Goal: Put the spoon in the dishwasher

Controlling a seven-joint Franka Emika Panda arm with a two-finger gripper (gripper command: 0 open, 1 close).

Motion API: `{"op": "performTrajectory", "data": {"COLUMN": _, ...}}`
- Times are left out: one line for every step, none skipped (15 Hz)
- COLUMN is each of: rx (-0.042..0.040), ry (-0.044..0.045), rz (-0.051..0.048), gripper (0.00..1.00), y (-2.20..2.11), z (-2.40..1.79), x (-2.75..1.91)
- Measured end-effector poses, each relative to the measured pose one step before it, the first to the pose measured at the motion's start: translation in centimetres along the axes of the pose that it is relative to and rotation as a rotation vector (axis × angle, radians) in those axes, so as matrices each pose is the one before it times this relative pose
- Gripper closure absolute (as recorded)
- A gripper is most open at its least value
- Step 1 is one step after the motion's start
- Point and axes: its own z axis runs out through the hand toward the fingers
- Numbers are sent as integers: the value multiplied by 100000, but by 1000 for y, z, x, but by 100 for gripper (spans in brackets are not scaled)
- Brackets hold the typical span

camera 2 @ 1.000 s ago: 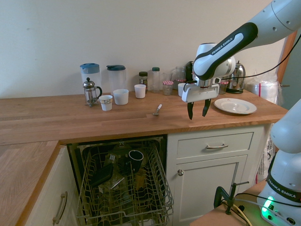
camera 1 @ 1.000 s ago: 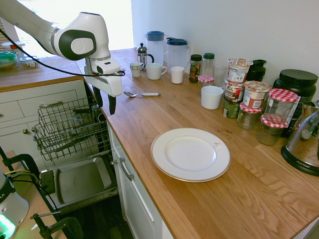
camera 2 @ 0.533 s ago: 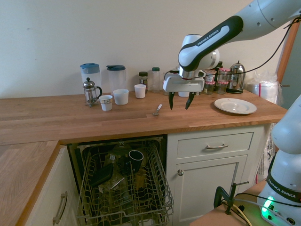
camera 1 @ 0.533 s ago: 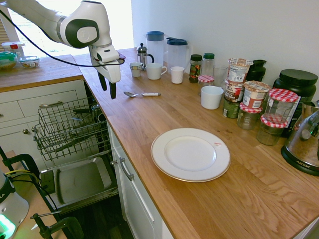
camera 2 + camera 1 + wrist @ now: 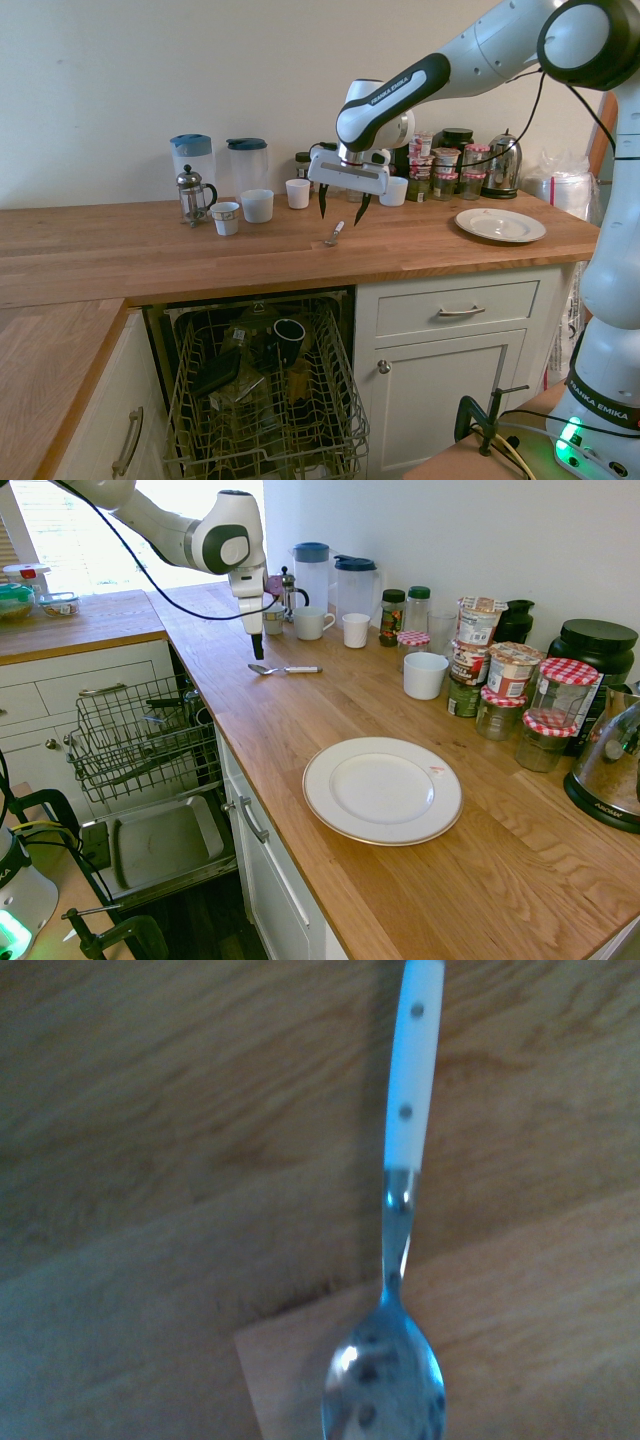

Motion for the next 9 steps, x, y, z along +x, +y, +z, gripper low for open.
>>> {"op": "performTrajectory", "data": {"rx": -330, "ry": 2362, "rz": 3617, "gripper": 0, "y": -564, "z": 451, "x": -12}}
{"op": "performTrajectory", "data": {"rx": -360, "ry": 1844, "rz": 3066, "gripper": 0, "y": -451, "z": 246, "x": -225}}
{"op": "performTrajectory", "data": {"rx": -313, "ry": 1594, "rz": 2992, "gripper": 0, "y": -390, "z": 176, "x": -157}}
{"op": "performTrajectory", "data": {"rx": -389, "ry": 1167, "rz": 1890, "gripper": 0, "y": -262, "z": 85, "x": -242}}
{"op": "performTrajectory", "data": {"rx": -891, "ry": 1403, "rz": 1895, "gripper": 0, "y": -213, "z": 93, "x": -278}}
{"op": "performTrajectory", "data": {"rx": 21, "ry": 17, "rz": 776, "gripper": 0, "y": -68, "z": -16, "x": -22}}
{"op": "performTrajectory", "data": {"rx": 68, "ry": 28, "rz": 1729, "gripper": 0, "y": -240, "z": -59, "x": -31}}
{"op": "performTrajectory", "data": {"rx": -55, "ry": 61, "rz": 1846, "gripper": 0, "y": -353, "z": 1, "x": -50}}
{"op": "performTrajectory", "data": {"rx": -101, "ry": 129, "rz": 1875, "gripper": 0, "y": -420, "z": 28, "x": -16}}
